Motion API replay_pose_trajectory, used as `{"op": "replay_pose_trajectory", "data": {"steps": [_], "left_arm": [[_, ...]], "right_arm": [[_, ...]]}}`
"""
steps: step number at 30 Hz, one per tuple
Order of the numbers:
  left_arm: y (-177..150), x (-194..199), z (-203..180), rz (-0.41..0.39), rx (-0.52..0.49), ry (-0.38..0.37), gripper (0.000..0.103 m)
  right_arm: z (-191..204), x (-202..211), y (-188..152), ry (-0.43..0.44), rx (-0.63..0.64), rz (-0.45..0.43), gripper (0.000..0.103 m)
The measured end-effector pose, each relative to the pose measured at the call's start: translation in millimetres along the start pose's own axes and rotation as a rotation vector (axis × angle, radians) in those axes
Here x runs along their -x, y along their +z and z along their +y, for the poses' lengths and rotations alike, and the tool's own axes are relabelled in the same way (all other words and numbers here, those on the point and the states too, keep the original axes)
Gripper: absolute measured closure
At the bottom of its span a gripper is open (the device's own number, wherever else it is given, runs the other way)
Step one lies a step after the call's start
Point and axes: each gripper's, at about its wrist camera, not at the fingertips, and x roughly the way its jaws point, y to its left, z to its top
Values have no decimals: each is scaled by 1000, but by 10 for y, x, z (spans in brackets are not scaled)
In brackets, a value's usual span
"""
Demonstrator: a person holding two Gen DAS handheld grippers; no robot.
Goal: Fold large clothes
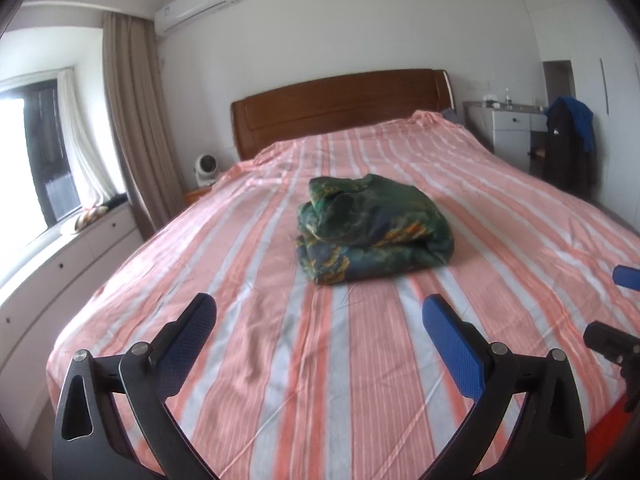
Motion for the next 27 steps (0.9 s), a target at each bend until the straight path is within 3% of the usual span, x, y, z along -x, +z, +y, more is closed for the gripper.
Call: {"op": "replay_pose_trajectory", "data": {"steps": [5, 8, 11, 13, 17, 21, 27], "left_arm": [[0, 88, 10, 32, 16, 12, 0], [-25, 113, 21, 48, 27, -12, 0], [-51, 157, 29, 53, 40, -27, 0], [-57, 183, 29, 48, 48, -29, 0], [-38, 209, 11, 44, 52, -33, 0], [-53, 197, -18, 66, 43, -42, 0], [-49, 71, -101, 161, 25, -58, 0]], "right_arm": [[-31, 103, -36, 89, -45, 18, 0], [-8, 215, -76, 1, -48, -5, 0], [-32, 472, -53, -75, -62, -100, 0], [-79, 555, -26, -81, -90, -118, 0], [-109, 366, -47, -7, -79, 12, 0], [-71, 425, -84, -6, -83, -8, 0], [17, 470, 76, -49, -17, -2, 0]]}}
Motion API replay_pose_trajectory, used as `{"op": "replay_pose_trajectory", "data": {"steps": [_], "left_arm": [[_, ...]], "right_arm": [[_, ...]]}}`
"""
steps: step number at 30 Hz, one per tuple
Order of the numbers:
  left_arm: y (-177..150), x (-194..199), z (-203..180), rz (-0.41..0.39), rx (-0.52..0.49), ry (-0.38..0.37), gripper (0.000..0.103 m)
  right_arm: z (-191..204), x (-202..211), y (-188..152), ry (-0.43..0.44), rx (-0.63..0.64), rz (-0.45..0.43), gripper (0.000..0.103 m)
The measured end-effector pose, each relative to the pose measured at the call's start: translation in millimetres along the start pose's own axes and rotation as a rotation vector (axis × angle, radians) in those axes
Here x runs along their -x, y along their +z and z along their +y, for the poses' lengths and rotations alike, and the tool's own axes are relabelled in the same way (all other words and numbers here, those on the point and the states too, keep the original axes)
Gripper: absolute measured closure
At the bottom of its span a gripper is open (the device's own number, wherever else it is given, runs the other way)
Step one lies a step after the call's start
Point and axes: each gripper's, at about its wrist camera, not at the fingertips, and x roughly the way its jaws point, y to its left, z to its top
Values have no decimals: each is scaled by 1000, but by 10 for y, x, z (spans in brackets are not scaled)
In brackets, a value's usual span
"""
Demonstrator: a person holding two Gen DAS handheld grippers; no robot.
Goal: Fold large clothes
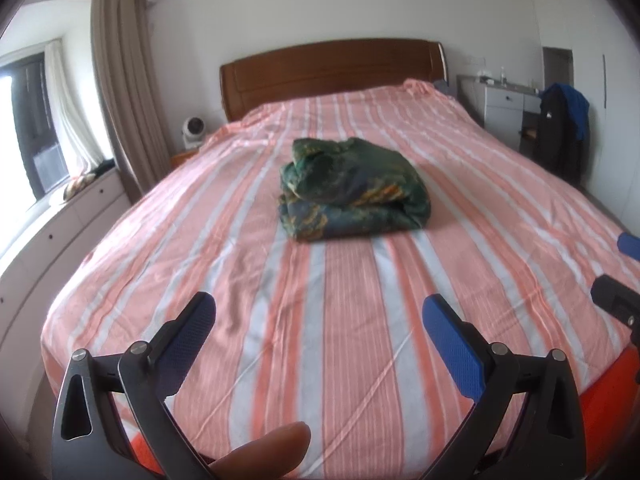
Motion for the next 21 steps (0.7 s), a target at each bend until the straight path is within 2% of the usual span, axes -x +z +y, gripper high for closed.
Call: {"op": "replay_pose_trajectory", "data": {"steps": [7, 11, 15, 21], "left_arm": [[54, 38, 35, 16, 24, -24, 0], [11, -11, 5, 33, 2, -12, 0], [-32, -39, -17, 54, 4, -16, 0], [-52, -46, -111, 79, -42, 35, 0]], "right_arm": [[38, -135, 156, -57, -19, 65, 0], [93, -199, 146, -87, -28, 116, 0], [101, -188, 147, -111, -30, 121, 0], [87, -214, 143, -149, -17, 149, 0]]}}
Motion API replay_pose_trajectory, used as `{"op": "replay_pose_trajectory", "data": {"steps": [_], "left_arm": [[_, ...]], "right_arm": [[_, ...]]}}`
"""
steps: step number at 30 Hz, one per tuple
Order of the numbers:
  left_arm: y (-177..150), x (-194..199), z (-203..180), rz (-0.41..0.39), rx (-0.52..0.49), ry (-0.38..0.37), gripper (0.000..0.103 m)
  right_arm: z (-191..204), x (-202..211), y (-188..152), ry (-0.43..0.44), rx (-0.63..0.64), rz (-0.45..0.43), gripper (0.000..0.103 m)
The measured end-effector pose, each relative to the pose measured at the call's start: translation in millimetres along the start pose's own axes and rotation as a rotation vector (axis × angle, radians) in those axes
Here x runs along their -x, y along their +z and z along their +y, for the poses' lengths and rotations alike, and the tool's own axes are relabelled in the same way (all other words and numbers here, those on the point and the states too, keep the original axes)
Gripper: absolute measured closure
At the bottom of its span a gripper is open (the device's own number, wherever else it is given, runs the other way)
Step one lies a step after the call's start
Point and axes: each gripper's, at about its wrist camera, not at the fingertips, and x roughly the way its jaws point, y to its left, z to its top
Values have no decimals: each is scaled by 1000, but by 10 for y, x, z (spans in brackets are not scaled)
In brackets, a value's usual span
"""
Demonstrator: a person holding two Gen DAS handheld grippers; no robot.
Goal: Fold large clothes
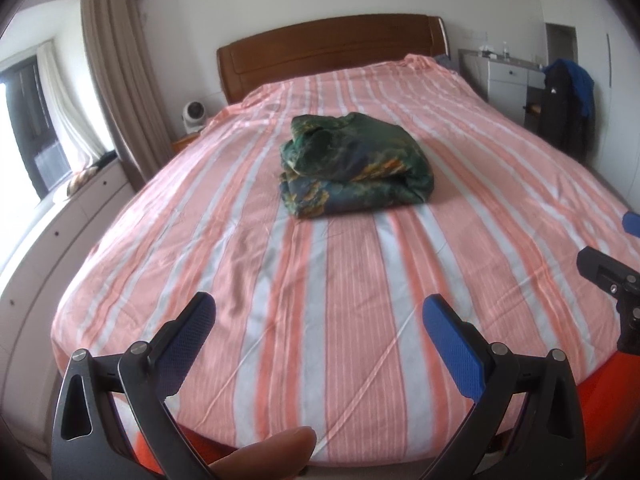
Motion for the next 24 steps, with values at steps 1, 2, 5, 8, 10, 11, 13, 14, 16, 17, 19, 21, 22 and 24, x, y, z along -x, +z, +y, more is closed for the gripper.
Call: {"op": "replay_pose_trajectory", "data": {"steps": [1, 2, 5, 8, 10, 11, 13, 14, 16, 17, 19, 21, 22, 24], "left_arm": [[-7, -2, -8, 2, -3, 2, 0], [-12, -1, -12, 2, -2, 2, 0], [-16, -13, -25, 16, -11, 0, 0], [-22, -13, -34, 16, -18, 0, 0], [-13, -9, -41, 16, -23, -2, 0], [-11, 1, -42, 13, -23, -6, 0], [-8, 23, -37, 10, -16, -16, 0], [-1, 38, -30, 8, -7, -24, 0], [12, 58, -16, 5, 3, -32, 0], [16, 66, -9, 3, 6, -33, 0], [17, 74, 14, 1, 14, -28, 0], [15, 68, 46, 4, 30, -32, 0], [15, 61, 63, 8, 40, -36, 0], [24, 55, 89, 12, 59, -43, 0]], "right_arm": [[6, -12, 0, -9, 5, 6, 0], [16, -23, -8, -19, 15, 10, 0], [47, -41, -32, -35, 38, 16, 0], [58, -43, -43, -47, 47, 18, 0], [60, -41, -38, -53, 54, 17, 0], [61, -38, -34, -54, 55, 17, 0], [65, -34, -31, -53, 55, 16, 0], [67, -29, -28, -51, 53, 14, 0], [70, -16, -27, -51, 53, 13, 0], [69, -16, -26, -50, 54, 14, 0], [80, -4, -22, -51, 59, 20, 0], [92, 27, -23, -47, 62, 17, 0], [95, 48, -23, -45, 61, 15, 0], [95, 83, -27, -35, 56, 10, 0]]}}
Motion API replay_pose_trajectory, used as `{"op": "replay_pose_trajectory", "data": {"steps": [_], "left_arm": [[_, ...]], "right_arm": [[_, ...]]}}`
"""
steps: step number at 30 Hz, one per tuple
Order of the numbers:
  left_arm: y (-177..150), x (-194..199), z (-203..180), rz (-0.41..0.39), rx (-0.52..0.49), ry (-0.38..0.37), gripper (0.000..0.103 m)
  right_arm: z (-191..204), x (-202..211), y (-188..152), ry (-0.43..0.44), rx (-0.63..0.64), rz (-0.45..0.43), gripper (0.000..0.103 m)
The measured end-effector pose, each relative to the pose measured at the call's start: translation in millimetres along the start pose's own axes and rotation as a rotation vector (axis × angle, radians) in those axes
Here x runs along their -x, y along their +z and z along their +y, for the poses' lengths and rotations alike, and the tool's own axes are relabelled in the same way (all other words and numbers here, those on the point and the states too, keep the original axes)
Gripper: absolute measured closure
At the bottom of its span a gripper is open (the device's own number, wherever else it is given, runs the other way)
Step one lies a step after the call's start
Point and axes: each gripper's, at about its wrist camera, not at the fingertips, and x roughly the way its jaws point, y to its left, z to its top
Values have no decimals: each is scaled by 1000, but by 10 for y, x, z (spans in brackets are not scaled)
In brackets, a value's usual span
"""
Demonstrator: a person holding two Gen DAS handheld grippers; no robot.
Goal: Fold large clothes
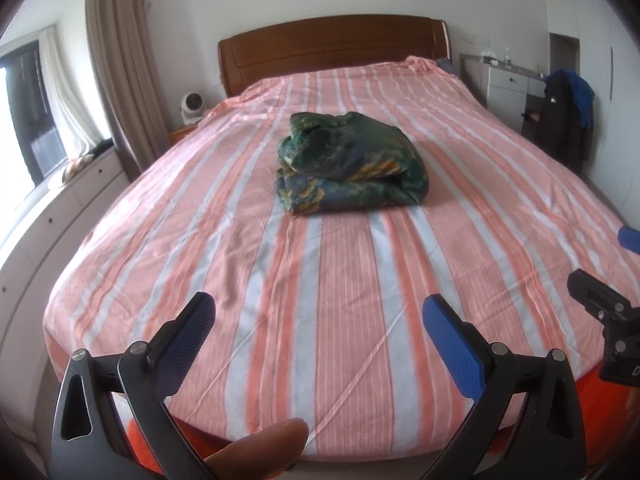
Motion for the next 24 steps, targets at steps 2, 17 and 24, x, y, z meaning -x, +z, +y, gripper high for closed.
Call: {"op": "replay_pose_trajectory", "data": {"steps": [2, 17, 24], "left_arm": [[18, 8, 9, -5, 9, 7, 0], [29, 20, -79, -1, -21, 2, 0], [2, -17, -81, -2, -30, 15, 0]], "right_arm": [[-12, 19, -4, 13, -6, 0, 0], [18, 10, -38, 43, -5, 12, 0], [52, 24, -40, 39, -1, 8, 0]]}}
